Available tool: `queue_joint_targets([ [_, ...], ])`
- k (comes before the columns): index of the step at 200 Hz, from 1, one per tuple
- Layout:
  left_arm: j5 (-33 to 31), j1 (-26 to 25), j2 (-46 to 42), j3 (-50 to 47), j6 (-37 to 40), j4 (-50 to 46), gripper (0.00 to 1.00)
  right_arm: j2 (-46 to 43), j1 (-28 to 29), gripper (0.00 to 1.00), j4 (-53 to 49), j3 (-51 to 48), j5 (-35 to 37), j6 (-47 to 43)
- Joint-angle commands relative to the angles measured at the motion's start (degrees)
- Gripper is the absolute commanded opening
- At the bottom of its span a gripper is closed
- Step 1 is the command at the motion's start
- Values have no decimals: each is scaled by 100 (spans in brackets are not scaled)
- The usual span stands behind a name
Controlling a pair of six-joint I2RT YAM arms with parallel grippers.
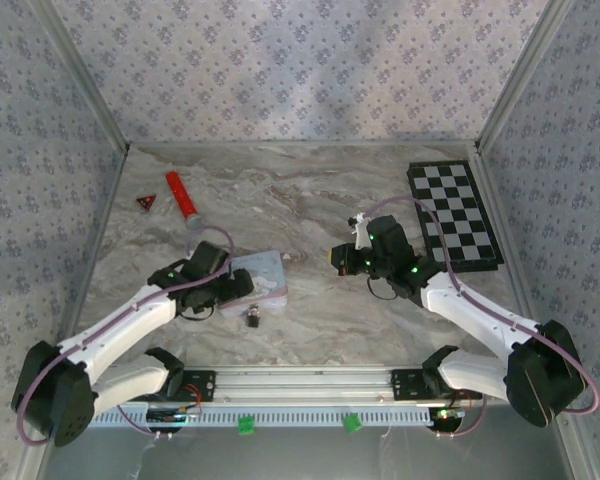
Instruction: Unlock the padlock with the key
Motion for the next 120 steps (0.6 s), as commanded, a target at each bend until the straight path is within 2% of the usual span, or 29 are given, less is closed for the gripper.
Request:
queue_joint_targets([
  [1,102,-45,505,115,275,475,98,-104,-8,0,-31,-79,172,51],
  [41,173,-55,1499,497,394,1438,97,-169,-17,0,-78,-148,317,169],
  [120,-279,42,3129,1885,1308,1704,98,-276,-16,0,-154,-236,415,347],
])
